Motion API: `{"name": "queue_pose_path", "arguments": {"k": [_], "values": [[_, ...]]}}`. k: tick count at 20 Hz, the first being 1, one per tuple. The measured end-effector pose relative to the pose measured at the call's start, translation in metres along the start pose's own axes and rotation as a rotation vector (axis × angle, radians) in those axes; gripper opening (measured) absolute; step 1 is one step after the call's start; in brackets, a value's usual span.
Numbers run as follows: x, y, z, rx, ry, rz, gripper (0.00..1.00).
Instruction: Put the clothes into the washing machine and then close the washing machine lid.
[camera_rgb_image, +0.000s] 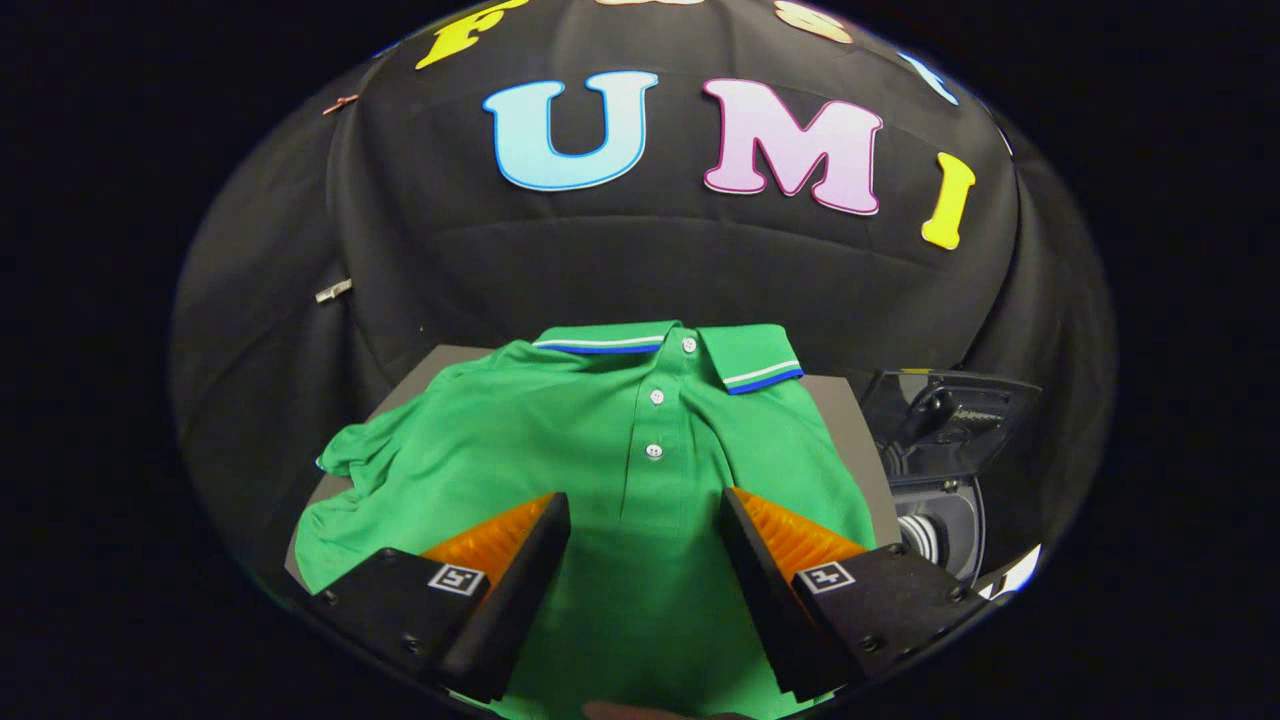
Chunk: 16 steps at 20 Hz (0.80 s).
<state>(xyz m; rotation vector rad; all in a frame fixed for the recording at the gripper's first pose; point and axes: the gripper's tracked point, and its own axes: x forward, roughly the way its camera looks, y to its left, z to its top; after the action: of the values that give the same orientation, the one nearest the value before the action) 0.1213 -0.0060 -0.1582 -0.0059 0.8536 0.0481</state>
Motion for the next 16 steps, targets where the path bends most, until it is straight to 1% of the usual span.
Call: {"name": "queue_pose_path", "arguments": {"k": [3, 4, 5, 6, 7, 8, 11, 15, 16], "values": [[-0.0008, 0.0011, -0.0008, -0.013, -0.002, 0.005, 0.98], [0.0007, -0.0007, -0.0006, -0.015, -0.002, -0.002, 0.94], [0.0010, -0.0023, 0.0000, -0.009, -0.001, -0.006, 0.94], [0.0011, -0.0014, -0.0001, 0.002, 0.001, -0.004, 0.79], [0.0004, -0.0018, 0.0000, 0.003, 0.003, 0.000, 0.77], [0.0033, -0.0032, 0.0020, -0.010, -0.005, -0.005, 0.77], [0.0035, -0.0051, 0.0006, -0.023, -0.006, -0.010, 0.40], [0.0069, -0.0075, 0.0034, -0.031, -0.016, -0.006, 0.40], [0.0052, -0.0076, 0.0044, -0.029, -0.022, -0.012, 0.05]]}}
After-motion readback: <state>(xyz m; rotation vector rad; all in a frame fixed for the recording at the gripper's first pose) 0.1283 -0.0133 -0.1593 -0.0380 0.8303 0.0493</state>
